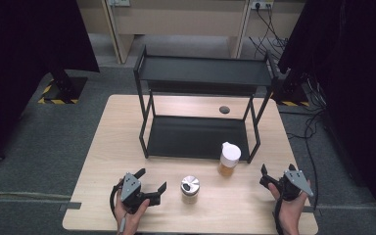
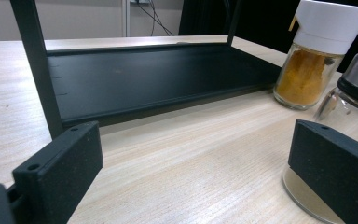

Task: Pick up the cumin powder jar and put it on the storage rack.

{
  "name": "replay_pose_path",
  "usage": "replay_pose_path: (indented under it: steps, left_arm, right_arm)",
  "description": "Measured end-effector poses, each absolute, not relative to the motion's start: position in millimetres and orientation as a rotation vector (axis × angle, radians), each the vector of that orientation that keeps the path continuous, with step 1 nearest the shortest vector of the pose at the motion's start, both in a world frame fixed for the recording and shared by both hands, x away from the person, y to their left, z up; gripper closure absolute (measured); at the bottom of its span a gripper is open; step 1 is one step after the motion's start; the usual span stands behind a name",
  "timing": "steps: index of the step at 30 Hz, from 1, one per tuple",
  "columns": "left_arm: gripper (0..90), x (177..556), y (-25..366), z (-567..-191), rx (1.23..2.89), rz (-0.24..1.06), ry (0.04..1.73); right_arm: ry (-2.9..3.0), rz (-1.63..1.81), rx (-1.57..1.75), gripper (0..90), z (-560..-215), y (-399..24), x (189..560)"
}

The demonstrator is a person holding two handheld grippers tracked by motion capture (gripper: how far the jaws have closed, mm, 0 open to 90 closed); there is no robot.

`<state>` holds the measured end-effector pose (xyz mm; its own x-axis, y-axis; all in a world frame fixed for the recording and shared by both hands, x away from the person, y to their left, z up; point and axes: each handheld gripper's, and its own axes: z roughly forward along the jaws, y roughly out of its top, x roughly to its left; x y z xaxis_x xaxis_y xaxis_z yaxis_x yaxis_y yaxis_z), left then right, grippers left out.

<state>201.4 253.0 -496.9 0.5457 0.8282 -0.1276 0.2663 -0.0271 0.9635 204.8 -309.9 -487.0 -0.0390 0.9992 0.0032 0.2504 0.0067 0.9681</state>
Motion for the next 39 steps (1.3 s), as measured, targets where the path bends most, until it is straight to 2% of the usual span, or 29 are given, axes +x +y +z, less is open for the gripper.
replay_pose_path:
  steps: [10,24,39]
  left_arm:
    - [1.9,200.8,252.7,-497.6,1.581,0.574,0.934]
    - [0.0,205.5,262.5,-499.6,1.565,0.470,0.805]
    - [0.0,207.2,241.2,-494.0,1.639,0.426,0.691]
  right_arm:
    - [1.427,1.105,1.374,0.6,-486.6,-309.9,205.0]
    - [1.433,1.099,1.365,0.6,-486.6,-308.9,205.0]
    - [1.435,1.098,1.358,0.7,-487.0,-309.0,204.8]
